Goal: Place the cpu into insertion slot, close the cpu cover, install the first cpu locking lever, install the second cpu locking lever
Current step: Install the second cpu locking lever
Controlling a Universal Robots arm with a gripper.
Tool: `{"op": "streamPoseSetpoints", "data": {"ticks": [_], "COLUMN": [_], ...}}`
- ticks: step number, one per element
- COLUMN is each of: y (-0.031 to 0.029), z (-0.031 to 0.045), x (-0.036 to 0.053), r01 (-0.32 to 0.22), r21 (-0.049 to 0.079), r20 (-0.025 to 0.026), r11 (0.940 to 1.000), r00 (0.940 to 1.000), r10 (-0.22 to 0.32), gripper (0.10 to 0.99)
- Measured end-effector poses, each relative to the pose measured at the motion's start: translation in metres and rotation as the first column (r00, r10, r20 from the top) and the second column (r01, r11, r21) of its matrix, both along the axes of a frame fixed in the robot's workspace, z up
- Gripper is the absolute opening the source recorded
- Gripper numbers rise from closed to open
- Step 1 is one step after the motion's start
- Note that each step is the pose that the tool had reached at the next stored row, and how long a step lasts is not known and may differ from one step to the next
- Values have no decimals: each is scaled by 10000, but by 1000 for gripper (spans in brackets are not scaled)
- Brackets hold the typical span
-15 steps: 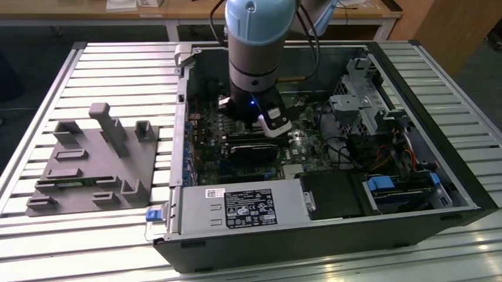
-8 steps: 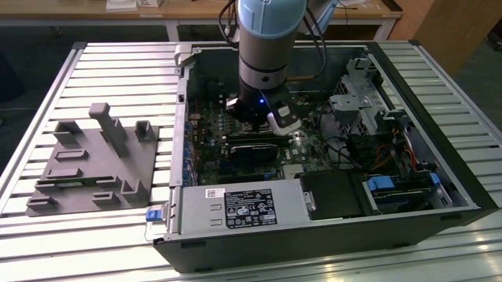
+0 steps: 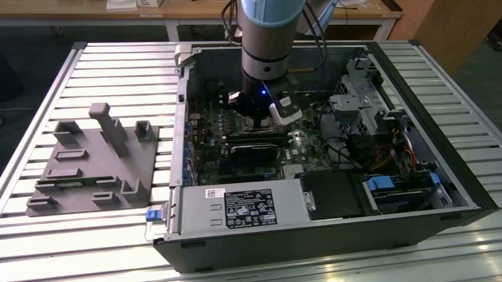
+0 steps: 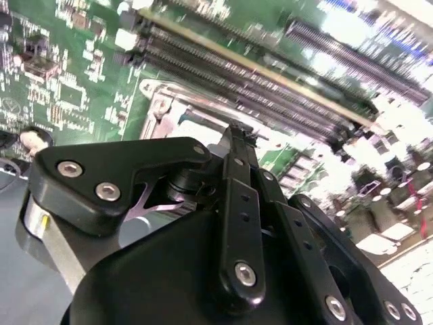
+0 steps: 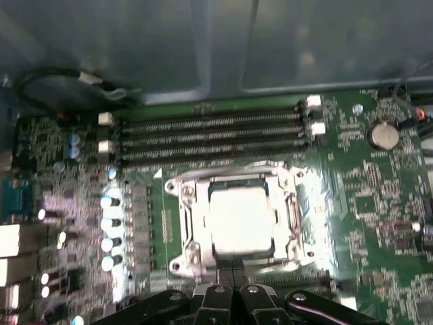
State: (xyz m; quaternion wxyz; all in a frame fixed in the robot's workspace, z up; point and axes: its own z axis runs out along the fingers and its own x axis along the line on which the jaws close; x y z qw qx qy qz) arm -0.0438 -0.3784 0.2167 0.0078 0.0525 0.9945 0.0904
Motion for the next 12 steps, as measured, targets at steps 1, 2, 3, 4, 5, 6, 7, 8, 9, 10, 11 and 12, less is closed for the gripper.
{"op": "streamPoseSetpoints", "data": {"ticks": [1, 2, 3, 4, 5, 6, 7, 8, 9, 10, 11, 12], "y": [35, 66, 198, 217, 231, 235, 235, 235, 235, 235, 235, 235], "z": [1, 0, -1, -1, -1, 0, -1, 0, 0, -1, -1, -1], "x": [7, 13, 74, 88, 103, 107, 107, 107, 108, 108, 108, 107], "r01": [0, 1, 0, 0, -1, 0, 1, 1, 0, 0, 0, 0], "r21": [-26, -47, -183, -203, -222, -236, -238, -239, -241, -243, -243, -244], "r20": [-1, -1, 0, 0, -1, -1, -1, -1, -1, -1, -1, -1], "r11": [10000, 10000, 9998, 9998, 9998, 9997, 9997, 9997, 9997, 9997, 9997, 9997], "r00": [10000, 10000, 10000, 10000, 10000, 10000, 10000, 10000, 10000, 10000, 10000, 10000], "r10": [0, -1, 0, 0, 1, 0, -1, -1, 0, 0, 0, 0], "gripper": [106, 106, 106, 106, 106, 106, 106, 106, 106, 106, 106, 106]}}
